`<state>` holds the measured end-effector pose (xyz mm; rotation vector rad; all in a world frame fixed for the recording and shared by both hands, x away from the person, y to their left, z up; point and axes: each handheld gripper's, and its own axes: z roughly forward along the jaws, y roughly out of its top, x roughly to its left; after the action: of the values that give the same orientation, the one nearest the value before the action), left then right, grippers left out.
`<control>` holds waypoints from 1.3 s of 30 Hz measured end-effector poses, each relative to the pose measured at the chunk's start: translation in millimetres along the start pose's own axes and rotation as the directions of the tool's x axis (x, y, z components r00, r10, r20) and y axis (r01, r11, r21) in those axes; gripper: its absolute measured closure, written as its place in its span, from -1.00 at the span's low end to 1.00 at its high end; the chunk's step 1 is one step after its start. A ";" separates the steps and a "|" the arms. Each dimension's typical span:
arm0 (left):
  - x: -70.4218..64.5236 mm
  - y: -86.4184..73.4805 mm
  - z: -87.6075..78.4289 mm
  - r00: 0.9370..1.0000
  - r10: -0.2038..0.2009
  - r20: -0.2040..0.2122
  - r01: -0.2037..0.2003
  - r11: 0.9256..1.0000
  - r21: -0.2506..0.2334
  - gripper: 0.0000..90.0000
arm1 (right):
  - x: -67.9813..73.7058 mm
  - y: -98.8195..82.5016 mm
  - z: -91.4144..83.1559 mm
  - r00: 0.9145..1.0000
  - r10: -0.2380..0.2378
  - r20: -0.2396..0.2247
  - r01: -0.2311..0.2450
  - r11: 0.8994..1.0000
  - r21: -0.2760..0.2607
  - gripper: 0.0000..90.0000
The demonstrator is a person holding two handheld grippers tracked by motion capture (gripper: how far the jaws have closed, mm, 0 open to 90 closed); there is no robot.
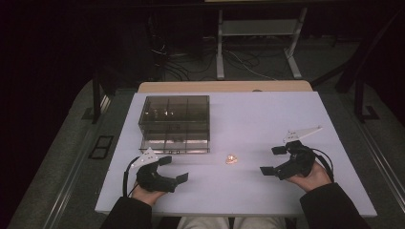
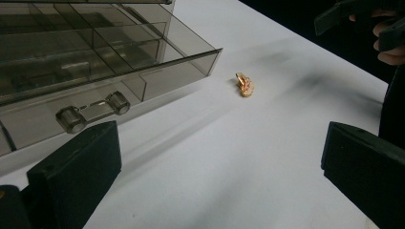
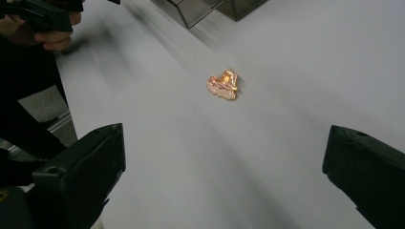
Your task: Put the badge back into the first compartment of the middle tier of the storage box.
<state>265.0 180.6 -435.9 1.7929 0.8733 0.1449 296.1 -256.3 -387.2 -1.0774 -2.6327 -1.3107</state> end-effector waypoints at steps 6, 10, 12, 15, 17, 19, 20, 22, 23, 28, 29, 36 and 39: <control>0.0 0.0 0.2 1.000 -0.001 0.001 0.001 1.000 0.001 -1.00 | 1.0 7.5 4.8 1.000 -0.011 -0.009 0.012 1.000 0.010 -0.99; 0.0 -0.1 0.3 1.000 0.000 0.001 0.000 1.000 0.002 -1.00 | 0.4 10.9 7.7 1.000 -0.014 -0.011 0.014 1.000 0.013 -0.99; 0.0 -0.1 0.2 1.000 0.000 0.001 0.000 1.000 0.001 -1.00 | 0.2 11.6 8.4 1.000 -0.013 -0.011 0.013 1.000 0.016 -0.99; 0.0 0.0 0.3 1.000 -0.001 0.002 0.001 1.000 0.001 -1.00 | -0.5 14.3 10.8 1.000 -0.014 -0.016 0.014 1.000 0.020 -0.99; -0.1 -0.1 0.3 1.000 0.000 0.003 0.000 1.000 0.002 -1.00 | -0.9 15.7 12.1 1.000 -0.014 -0.017 0.014 1.000 0.019 -0.99; -0.1 -0.1 0.3 1.000 0.000 0.003 0.000 1.000 0.002 -1.00 | -1.2 17.3 13.4 1.000 -0.018 -0.019 0.018 1.000 0.019 -0.99; -0.1 0.0 0.4 1.000 0.000 0.004 0.000 1.000 0.003 -1.00 | -1.0 18.2 13.8 1.000 -0.014 -0.020 0.015 1.000 0.022 -0.99; 0.0 -0.1 0.5 1.000 0.000 0.004 0.000 1.000 0.003 -1.00 | -1.5 19.9 14.9 1.000 -0.014 -0.028 0.015 1.000 0.022 -0.99; 0.0 -0.1 0.4 1.000 0.000 0.005 0.000 1.000 0.003 -1.00 | -1.8 20.7 15.5 0.999 -0.012 -0.035 0.013 1.000 0.018 -0.99; 0.0 -0.1 0.6 1.000 0.001 0.007 -0.001 1.000 0.003 -1.00 | -1.8 25.9 18.7 0.999 -0.013 -0.050 0.014 1.000 0.017 -0.99; 0.0 -0.1 0.6 1.000 0.001 0.007 -0.001 1.000 0.004 -1.00 | -1.5 26.9 19.4 0.999 -0.011 -0.051 0.012 1.000 0.020 -0.99; -0.1 -0.1 0.5 1.000 0.000 0.007 0.000 1.000 0.003 -1.00 | -2.1 33.8 25.6 0.998 -0.019 -0.058 0.021 0.999 0.026 -0.99; 0.0 -0.1 0.6 1.000 0.000 0.009 0.000 1.000 0.003 -1.00 | -2.4 35.6 28.6 0.998 -0.017 -0.066 0.019 0.999 0.030 -0.99</control>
<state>265.3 180.2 -436.2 1.7951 0.8674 0.1360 326.7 -222.7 -381.6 -0.9918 -2.6123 -1.2810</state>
